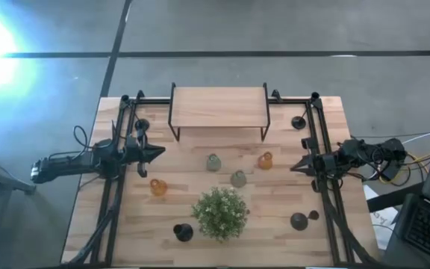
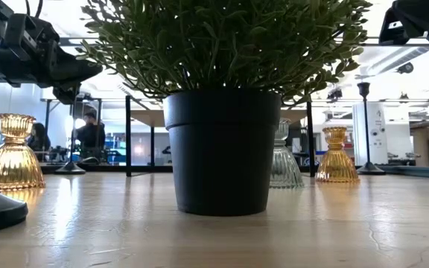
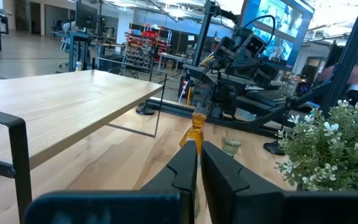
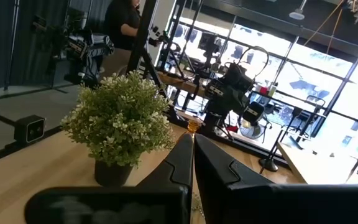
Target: Pick & Place candle stick holders
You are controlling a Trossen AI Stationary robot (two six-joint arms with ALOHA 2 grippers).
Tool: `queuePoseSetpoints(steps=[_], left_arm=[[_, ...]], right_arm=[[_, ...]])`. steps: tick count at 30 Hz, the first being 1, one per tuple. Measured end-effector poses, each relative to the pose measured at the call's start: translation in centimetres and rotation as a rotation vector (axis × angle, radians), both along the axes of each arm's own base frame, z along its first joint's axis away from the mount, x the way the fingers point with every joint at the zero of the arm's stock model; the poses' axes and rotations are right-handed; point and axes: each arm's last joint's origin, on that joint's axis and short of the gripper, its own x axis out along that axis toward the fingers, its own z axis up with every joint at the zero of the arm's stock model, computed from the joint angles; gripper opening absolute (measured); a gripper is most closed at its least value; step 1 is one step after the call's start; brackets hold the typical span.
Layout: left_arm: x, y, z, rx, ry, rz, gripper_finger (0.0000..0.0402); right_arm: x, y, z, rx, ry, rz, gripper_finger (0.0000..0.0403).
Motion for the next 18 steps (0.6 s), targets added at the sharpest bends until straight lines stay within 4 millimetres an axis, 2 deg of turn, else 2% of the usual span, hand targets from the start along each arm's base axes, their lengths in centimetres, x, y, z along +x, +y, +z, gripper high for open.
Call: queuePoseSetpoints(steps=[16, 18], left_arm=[[0.0, 0.0, 0.01, 0.0, 0.0, 0.0, 0.0025], [0.0, 0.0, 0.01, 0.0, 0.0, 0.0, 0.0025]], right_arm=[[0.0, 0.0, 0.0, 0.0, 0.0, 0.0, 0.0008], [0.03, -0.16, 0.02, -0.071, -0.018, -0.059, 0.0008]])
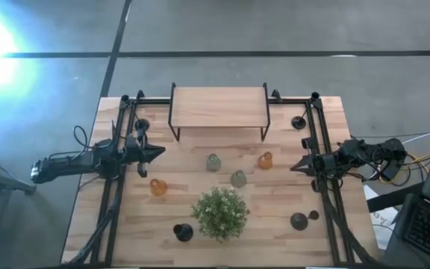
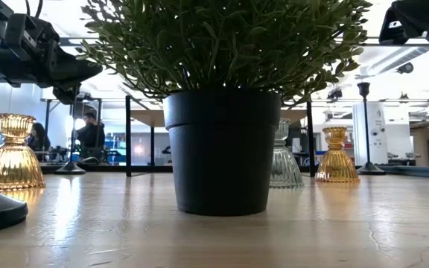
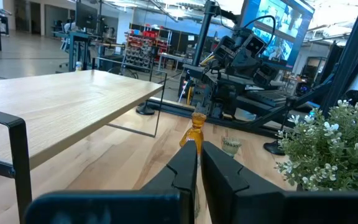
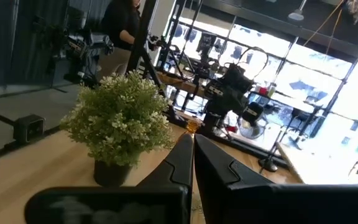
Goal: Pick & Place candle stick holders
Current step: Put the orange glass candle holder on the shelf
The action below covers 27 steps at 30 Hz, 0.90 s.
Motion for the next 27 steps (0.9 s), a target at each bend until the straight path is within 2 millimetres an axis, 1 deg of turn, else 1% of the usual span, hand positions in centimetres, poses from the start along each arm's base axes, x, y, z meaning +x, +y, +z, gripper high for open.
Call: queuePoseSetpoints(steps=[3, 5, 8, 12, 14, 15, 17, 19, 21, 24, 25, 26, 27], left_arm=[[0.0, 0.0, 0.0, 0.0, 0.0, 0.0, 0.0025], [0.0, 0.0, 0.0, 0.0, 0.0, 0.0, 0.0025], [0.0, 0.0, 0.0, 0.0, 0.0, 0.0, 0.0025], [0.0, 0.0, 0.0, 0.0, 0.0, 0.0, 0.0025], [0.0, 0.0, 0.0, 0.0, 0.001, 0.0, 0.0025], [0.0, 0.0, 0.0, 0.0, 0.0, 0.0, 0.0025], [0.0, 0.0, 0.0, 0.0, 0.0, 0.0, 0.0025], [0.0, 0.0, 0.0, 0.0, 0.0, 0.0, 0.0025], [0.0, 0.0, 0.0, 0.0, 0.0, 0.0, 0.0025], [0.0, 0.0, 0.0, 0.0, 0.0, 0.0, 0.0025], [0.0, 0.0, 0.0, 0.0, 0.0, 0.0, 0.0025], [0.0, 0.0, 0.0, 0.0, 0.0, 0.0, 0.0025], [0.0, 0.0, 0.0, 0.0, 0.0, 0.0, 0.0025]], right_arm=[[0.0, -0.6, 0.3, -0.16, -0.048, -0.233, 0.0008], [0.0, -1.0, 0.7, -0.181, -0.069, -0.349, 0.0008], [-0.1, -1.4, 0.7, -0.194, -0.054, -0.503, 0.0008], [-0.2, -1.6, 0.7, -0.205, -0.036, -0.587, 0.0008], [-0.2, -1.6, 0.7, -0.223, -0.039, -0.588, 0.0008], [-0.2, -1.6, 0.7, -0.196, -0.047, -0.57, 0.0008], [-0.2, -1.5, 1.2, -0.07, -0.101, -0.513, 0.0008], [-0.3, -1.4, 2.0, 0.108, -0.187, -0.457, 0.0008], [-0.6, -1.4, 3.1, 0.342, -0.306, -0.396, 0.0008], [-1.5, -1.6, 5.2, 0.723, -0.529, -0.266, 0.0008], [-1.8, -1.7, 5.8, 0.811, -0.604, -0.219, 0.0008], [-2.1, -1.8, 6.4, 0.856, -0.672, -0.181, 0.0008], [-2.3, -1.7, 6.9, 0.86, -0.714, -0.131, 0.0008]])
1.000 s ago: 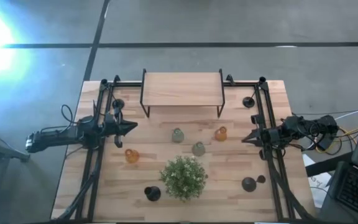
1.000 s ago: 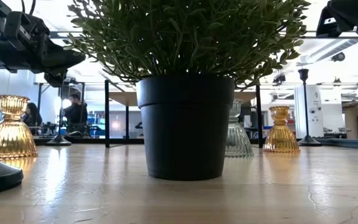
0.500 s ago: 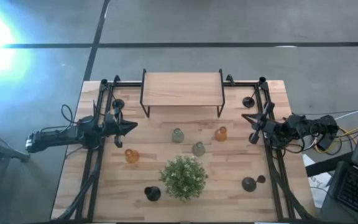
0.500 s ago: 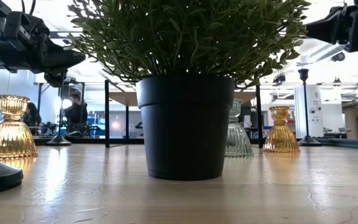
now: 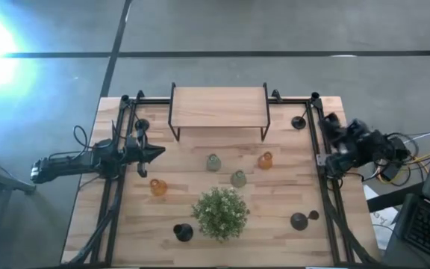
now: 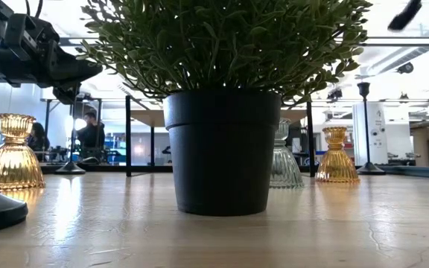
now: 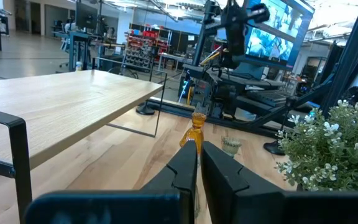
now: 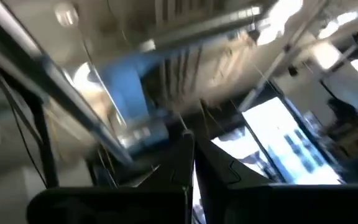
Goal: Pick & Place candle stick holders
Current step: Put the orange glass candle holder on the shelf
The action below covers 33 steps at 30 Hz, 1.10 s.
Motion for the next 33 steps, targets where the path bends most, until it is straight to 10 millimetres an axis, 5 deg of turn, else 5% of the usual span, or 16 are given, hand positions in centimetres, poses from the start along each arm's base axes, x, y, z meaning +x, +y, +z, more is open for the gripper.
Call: queuePoseSetpoints(steps=[5, 10, 14, 18, 21, 26, 33], left_arm=[[0.0, 0.0, 0.0, 0.0, 0.0, 0.0, 0.0025], [0.0, 0.0, 0.0, 0.0, 0.0, 0.0, 0.0025], [0.0, 0.0, 0.0, 0.0, 0.0, 0.0, 0.0025], [0.0, 0.0, 0.0, 0.0, 0.001, 0.0, 0.0025], [0.0, 0.0, 0.0, -0.001, 0.002, 0.0, 0.0025], [0.0, 0.0, 0.0, 0.0, 0.002, 0.0, 0.0025], [0.0, 0.0, 0.0, 0.0, 0.001, 0.0, 0.0025]], right_arm=[[1.9, 1.5, 2.9, -0.377, -0.011, 0.144, 0.0008], [6.3, 2.9, 7.1, -0.449, 0.068, 0.198, 0.0008], [10.5, 3.8, 7.8, -0.435, 0.431, 0.246, 0.0008], [12.2, 3.9, 6.5, -0.083, 0.98, 0.33, 0.0008], [12.2, 4.8, 5.5, 0.113, 1.202, 0.315, 0.0008], [11.3, 8.1, 4.2, 0.223, 1.186, 0.14, 0.0008], [9.3, 12.3, -1.7, 0.213, 1.023, -0.152, 0.0008]])
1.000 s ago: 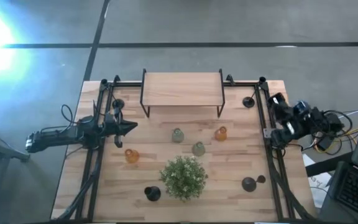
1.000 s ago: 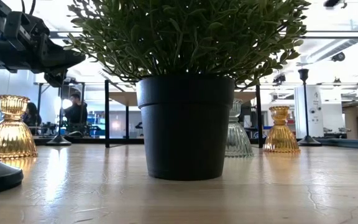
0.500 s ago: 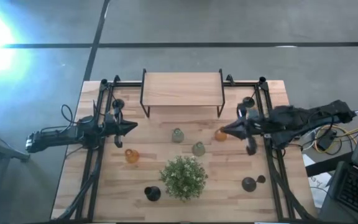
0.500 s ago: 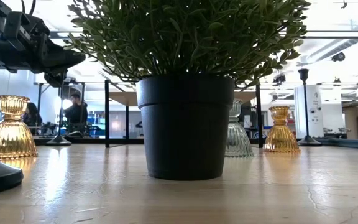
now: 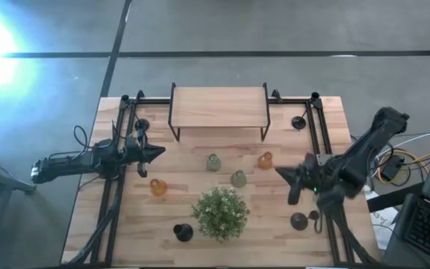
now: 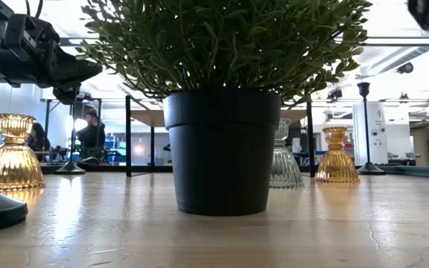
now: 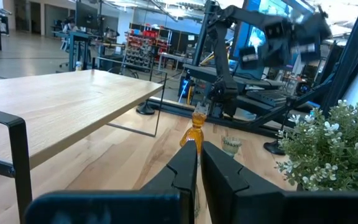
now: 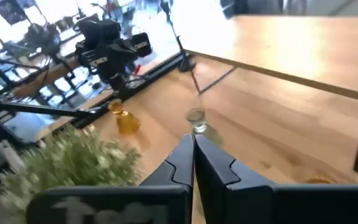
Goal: Pick & Place candle stick holders
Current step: Put the orange glass candle holder on the shelf
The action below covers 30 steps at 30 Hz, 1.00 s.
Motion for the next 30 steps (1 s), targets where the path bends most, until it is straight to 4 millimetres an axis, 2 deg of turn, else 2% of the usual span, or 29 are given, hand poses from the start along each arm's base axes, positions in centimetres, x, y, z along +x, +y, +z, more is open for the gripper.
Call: queuePoseSetpoints(steps=[5, 9, 12, 15, 25, 30], left_arm=[[0.0, 0.0, 0.0, 0.0, 0.0, 0.0, 0.0025], [0.0, 0.0, 0.0, 0.0, 0.0, 0.0, 0.0025], [0.0, 0.0, 0.0, 0.0, 0.0, 0.0, 0.0025], [0.0, 0.0, 0.0, 0.0, 0.0, 0.0, 0.0025], [0.0, 0.0, 0.0, 0.0, 0.0, 0.0, 0.0025], [0.0, 0.0, 0.0, 0.0, 0.0, 0.0, 0.0025]], right_arm=[[0.2, 0.8, -5.2, -0.061, 0.064, -0.037, 0.0008], [0.2, 0.5, -8.8, -0.18, 0.162, -0.054, 0.0008], [0.3, -0.3, -10.8, -0.113, 0.148, -0.132, 0.0008], [0.5, -1.0, -11.7, 0.022, 0.11, -0.21, 0.0008], [1.1, -2.3, -11.5, 0.058, 0.15, -0.265, 0.0008], [1.1, -2.4, -12.5, 0.09, 0.226, -0.261, 0.0008]])
